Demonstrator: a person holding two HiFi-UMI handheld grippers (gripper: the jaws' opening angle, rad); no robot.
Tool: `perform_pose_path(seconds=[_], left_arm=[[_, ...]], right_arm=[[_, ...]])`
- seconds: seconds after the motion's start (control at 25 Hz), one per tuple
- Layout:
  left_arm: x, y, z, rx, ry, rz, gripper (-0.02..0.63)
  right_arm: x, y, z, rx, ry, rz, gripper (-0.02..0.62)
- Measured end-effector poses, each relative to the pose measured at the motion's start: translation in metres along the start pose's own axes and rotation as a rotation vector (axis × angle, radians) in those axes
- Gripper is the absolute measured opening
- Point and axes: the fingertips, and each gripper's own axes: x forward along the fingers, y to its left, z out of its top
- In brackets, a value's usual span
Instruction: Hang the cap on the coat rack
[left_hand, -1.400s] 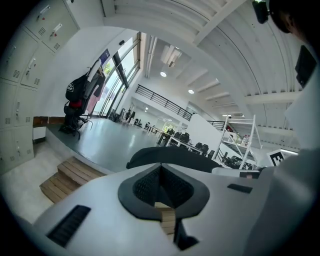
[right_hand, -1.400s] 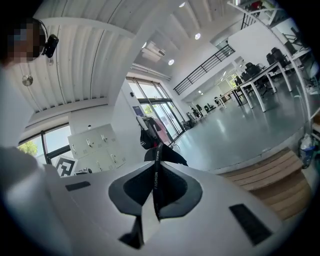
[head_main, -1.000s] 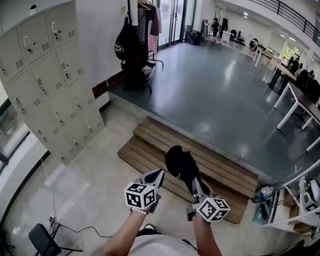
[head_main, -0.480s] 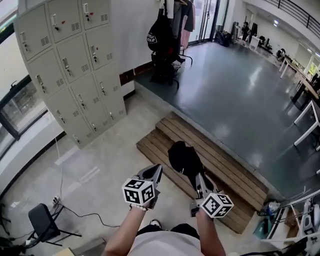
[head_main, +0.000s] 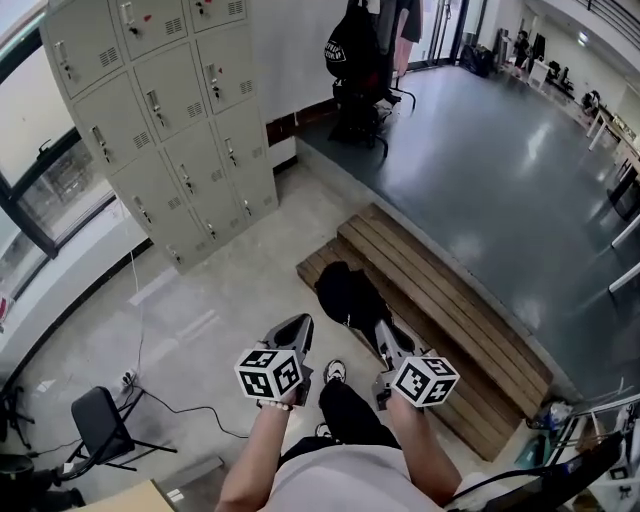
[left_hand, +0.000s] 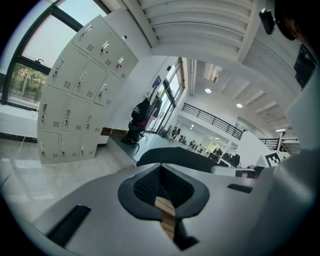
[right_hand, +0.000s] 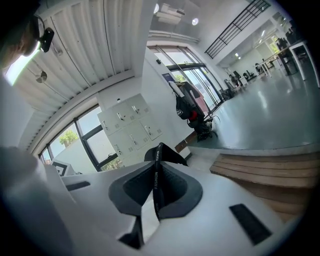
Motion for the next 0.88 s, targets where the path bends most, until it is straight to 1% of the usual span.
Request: perform_pose_path(seconds=[0.12, 0.4, 0.6, 0.76, 0.88], left_arm=[[0.009, 0.019, 0.012, 0.000, -0.011, 0.026, 0.005], [0.040, 0.063, 0.061, 0.065, -0.034, 0.071, 0.005], [0.077, 0.096, 0.094, 0.097, -0.012, 0.084, 0.005], [0.108, 0.119, 0.121, 0.128, 0.008, 0.090, 0.005], [0.130, 0.134, 0.138, 0.128, 0.005, 0.087, 0.005]], right_arm=[[0.029, 0.000, 0.003, 0.002, 0.014, 0.027, 0.017], [0.110, 0.003, 0.027, 0.007, 0.005, 0.088, 0.017], [0.170, -0.010, 0.049, 0.041, -0.012, 0.085, 0.017], [0.216, -0.015, 0.069, 0.050, -0.025, 0.101, 0.017], [0.243, -0.019, 0.075, 0.051, -0.013, 0.104, 0.017]])
